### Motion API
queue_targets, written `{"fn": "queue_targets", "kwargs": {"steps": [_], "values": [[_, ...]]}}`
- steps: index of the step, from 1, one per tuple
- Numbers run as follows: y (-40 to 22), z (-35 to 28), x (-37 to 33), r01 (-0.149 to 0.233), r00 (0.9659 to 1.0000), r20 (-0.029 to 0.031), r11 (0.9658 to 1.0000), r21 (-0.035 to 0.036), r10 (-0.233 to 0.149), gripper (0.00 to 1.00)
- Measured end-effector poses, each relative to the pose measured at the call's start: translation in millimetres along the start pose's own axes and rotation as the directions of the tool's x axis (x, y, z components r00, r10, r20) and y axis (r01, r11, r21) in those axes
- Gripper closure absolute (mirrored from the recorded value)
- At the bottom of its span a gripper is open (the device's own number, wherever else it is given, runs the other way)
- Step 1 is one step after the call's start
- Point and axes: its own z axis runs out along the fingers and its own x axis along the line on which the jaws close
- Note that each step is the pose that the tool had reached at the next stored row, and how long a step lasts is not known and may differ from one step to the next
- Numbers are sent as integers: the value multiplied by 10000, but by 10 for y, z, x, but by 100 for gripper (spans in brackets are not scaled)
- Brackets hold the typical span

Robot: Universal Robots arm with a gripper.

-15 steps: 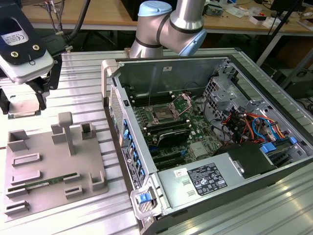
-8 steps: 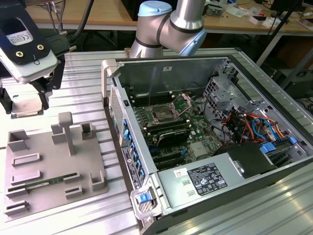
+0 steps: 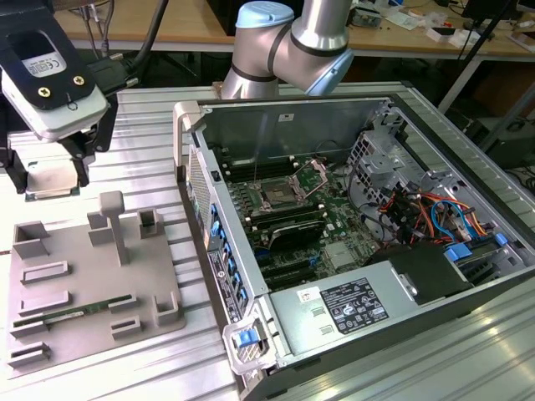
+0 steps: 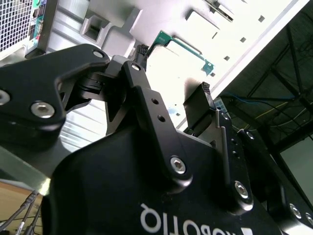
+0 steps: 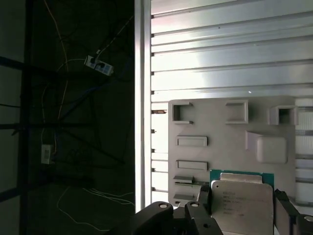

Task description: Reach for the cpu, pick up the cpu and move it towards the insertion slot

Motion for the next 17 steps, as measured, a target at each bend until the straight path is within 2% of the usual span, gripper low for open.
{"fn": "queue_targets", "kwargs": {"steps": [17], "values": [[-1,1,-87,0,10000,0,10000,0,0,45]]}}
